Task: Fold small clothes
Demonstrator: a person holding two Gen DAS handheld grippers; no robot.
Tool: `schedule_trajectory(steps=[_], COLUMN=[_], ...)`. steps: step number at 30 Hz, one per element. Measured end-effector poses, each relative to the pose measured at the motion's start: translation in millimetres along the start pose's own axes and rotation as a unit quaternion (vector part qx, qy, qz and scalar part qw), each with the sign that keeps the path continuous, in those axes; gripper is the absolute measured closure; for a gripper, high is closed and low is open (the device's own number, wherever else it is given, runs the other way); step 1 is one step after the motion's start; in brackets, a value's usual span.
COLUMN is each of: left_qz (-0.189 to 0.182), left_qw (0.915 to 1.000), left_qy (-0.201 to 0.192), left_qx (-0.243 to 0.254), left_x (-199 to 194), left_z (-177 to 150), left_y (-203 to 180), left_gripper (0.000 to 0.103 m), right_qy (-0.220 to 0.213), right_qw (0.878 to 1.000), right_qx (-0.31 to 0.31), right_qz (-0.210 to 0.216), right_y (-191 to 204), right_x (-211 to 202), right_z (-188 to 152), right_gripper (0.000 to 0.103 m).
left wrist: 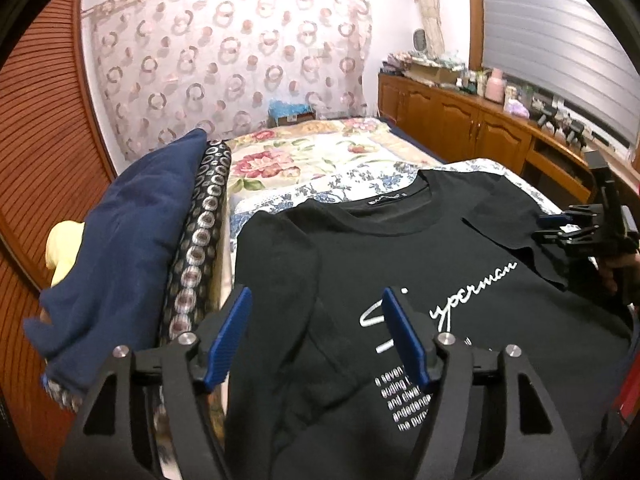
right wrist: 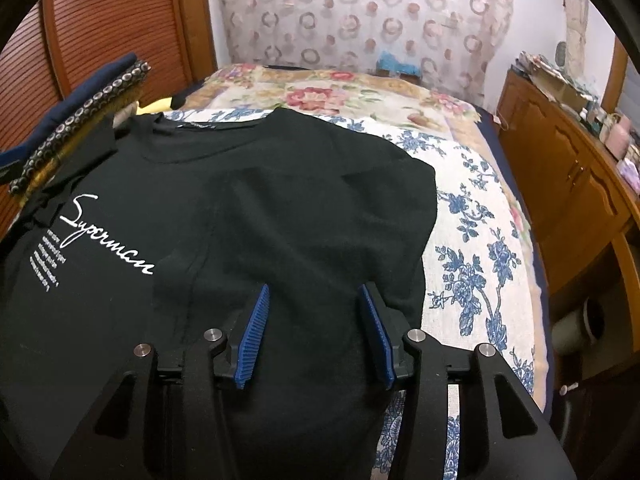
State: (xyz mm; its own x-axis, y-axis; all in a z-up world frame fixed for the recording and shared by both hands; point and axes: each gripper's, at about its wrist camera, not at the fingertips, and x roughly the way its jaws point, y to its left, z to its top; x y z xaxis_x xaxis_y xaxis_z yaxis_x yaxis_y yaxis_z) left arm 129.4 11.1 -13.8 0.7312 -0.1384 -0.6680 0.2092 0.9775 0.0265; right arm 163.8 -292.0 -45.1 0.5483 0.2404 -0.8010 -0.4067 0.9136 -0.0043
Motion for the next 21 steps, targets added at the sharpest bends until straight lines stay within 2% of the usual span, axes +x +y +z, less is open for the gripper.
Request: schedule_trajectory(steps=[8,13,21], left_qz=[0.001,0.029,0.052], left_qw=[0.9983,0.9955,0.9912], left_qy=[0.055,0.089,0.122], left_qx=[0.018,0.011,0.010], left_x=[49,86,120], left_z=[22,32,37], left_y=[-3,1,4], left_gripper=[0.052,0.052,0.052], right_qy=[0.000,-0.001,-0.001], right_qw=[1.000,1.000,1.000], right_qx=[-0.001,-0.003,-0.002], right_qz=[-0.009,-0.013,-0.013], right_y=[0,0,-1], right_x=[0,0,0], right_z=[0,0,0], right_gripper=[0.050,0.050,0.049])
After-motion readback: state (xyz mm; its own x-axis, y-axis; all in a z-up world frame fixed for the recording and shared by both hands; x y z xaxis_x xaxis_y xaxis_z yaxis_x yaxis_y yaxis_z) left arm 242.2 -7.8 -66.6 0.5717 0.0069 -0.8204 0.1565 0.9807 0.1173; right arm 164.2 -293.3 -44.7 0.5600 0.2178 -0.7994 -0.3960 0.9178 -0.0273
